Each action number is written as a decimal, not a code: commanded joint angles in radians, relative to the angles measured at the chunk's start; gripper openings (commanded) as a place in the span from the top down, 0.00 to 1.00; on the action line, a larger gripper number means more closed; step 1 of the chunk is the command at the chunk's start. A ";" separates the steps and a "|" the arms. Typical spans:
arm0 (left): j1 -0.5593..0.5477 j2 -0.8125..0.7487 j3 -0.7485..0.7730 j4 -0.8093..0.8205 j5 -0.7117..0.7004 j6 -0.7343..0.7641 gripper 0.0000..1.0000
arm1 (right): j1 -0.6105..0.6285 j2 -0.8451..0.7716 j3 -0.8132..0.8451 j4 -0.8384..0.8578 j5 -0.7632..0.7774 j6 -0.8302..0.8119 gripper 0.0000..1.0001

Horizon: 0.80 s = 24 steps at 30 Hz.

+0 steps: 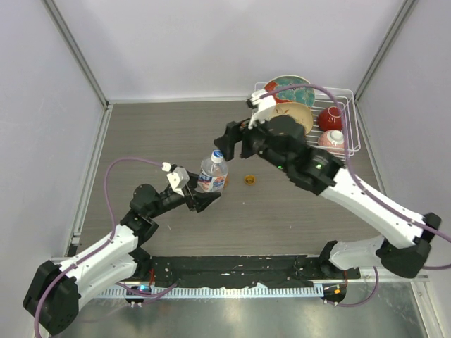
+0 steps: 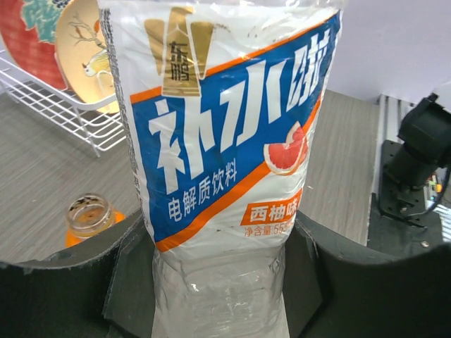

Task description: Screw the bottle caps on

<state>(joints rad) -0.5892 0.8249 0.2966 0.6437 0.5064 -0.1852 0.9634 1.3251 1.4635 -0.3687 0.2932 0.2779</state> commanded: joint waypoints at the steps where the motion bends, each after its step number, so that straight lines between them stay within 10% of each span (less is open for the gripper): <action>1: 0.008 -0.009 0.004 0.065 0.104 -0.036 1.00 | -0.072 -0.119 -0.063 0.132 -0.437 -0.092 0.12; 24: 0.008 0.003 0.033 0.066 0.161 -0.077 1.00 | -0.126 -0.139 -0.195 0.180 -0.778 -0.140 0.24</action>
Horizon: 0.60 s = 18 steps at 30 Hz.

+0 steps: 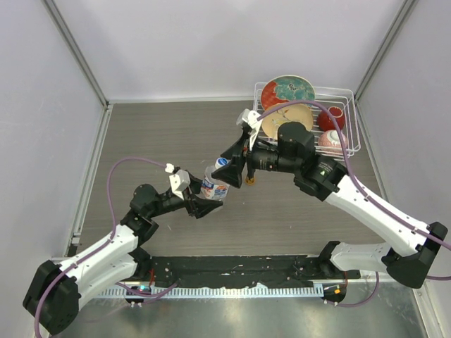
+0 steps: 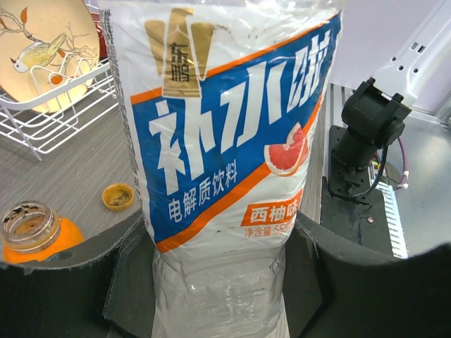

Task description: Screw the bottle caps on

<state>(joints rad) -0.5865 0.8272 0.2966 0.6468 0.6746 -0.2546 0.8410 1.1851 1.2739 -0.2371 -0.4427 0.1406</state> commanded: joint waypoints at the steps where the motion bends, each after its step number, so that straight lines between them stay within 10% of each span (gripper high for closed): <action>1: 0.005 0.001 0.035 0.065 -0.010 -0.009 1.00 | -0.002 0.007 -0.005 0.047 -0.045 -0.003 0.26; 16: 0.007 -0.005 0.049 0.071 -0.056 -0.026 1.00 | -0.002 0.047 0.021 -0.017 0.036 -0.004 0.96; 18: 0.007 -0.016 0.053 0.053 -0.099 -0.038 0.85 | -0.002 0.051 0.022 -0.022 0.054 -0.006 0.99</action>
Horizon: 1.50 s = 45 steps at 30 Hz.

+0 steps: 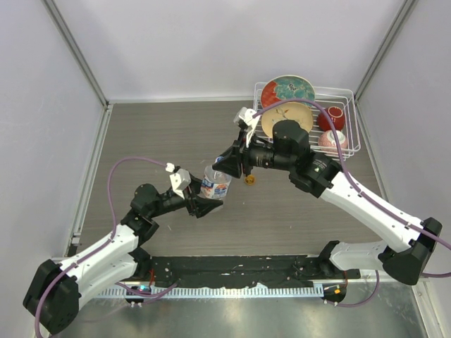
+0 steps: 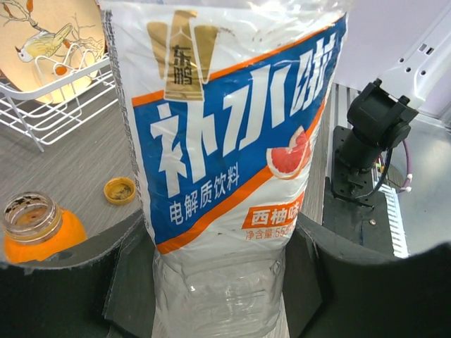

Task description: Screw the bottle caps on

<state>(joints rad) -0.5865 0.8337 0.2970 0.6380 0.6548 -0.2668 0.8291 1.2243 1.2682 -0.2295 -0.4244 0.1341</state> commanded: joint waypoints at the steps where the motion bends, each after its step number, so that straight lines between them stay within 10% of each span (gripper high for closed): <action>1: 0.007 -0.027 0.054 0.055 -0.145 -0.034 0.79 | 0.010 0.012 0.028 -0.028 0.041 0.004 0.99; 5: 0.030 -0.079 0.041 0.034 -0.205 -0.017 0.53 | 0.010 0.017 0.036 -0.016 0.078 0.001 0.99; 9: 0.059 -0.163 0.014 -0.035 -0.210 -0.017 0.01 | 0.010 0.041 0.046 -0.011 0.118 -0.004 0.99; 20: 0.060 -0.606 -0.006 -0.399 -0.542 0.130 0.00 | 0.031 0.205 0.207 -0.021 0.154 -0.030 0.99; 28: 0.062 -0.634 0.149 -0.549 -1.041 0.333 0.00 | 0.094 0.414 0.420 -0.045 0.174 -0.070 0.99; 45: 0.060 -0.654 0.323 -0.517 -1.316 0.483 0.00 | 0.219 1.029 1.008 -0.108 0.349 -0.162 0.99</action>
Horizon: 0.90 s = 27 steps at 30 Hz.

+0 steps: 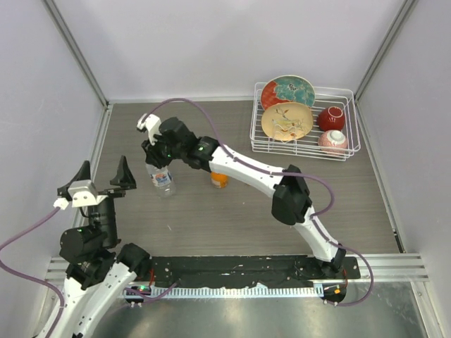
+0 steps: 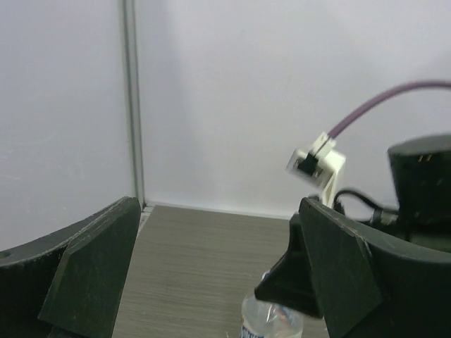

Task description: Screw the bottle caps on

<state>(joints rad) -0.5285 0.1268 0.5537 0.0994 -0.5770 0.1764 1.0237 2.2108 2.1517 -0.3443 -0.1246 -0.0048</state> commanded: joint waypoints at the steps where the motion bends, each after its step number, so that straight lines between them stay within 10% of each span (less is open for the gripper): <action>1: 0.004 0.069 0.089 0.010 -0.090 0.034 0.00 | 0.027 0.074 0.151 0.010 0.051 -0.018 0.99; 27: 0.047 0.183 0.152 -0.041 -0.153 -0.022 0.00 | 0.092 0.021 -0.062 0.056 0.091 -0.069 0.98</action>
<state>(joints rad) -0.4900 0.2909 0.6586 0.0574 -0.7006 0.1646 1.1049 2.2829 2.1407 -0.2379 -0.0475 -0.0544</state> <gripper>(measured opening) 0.996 0.381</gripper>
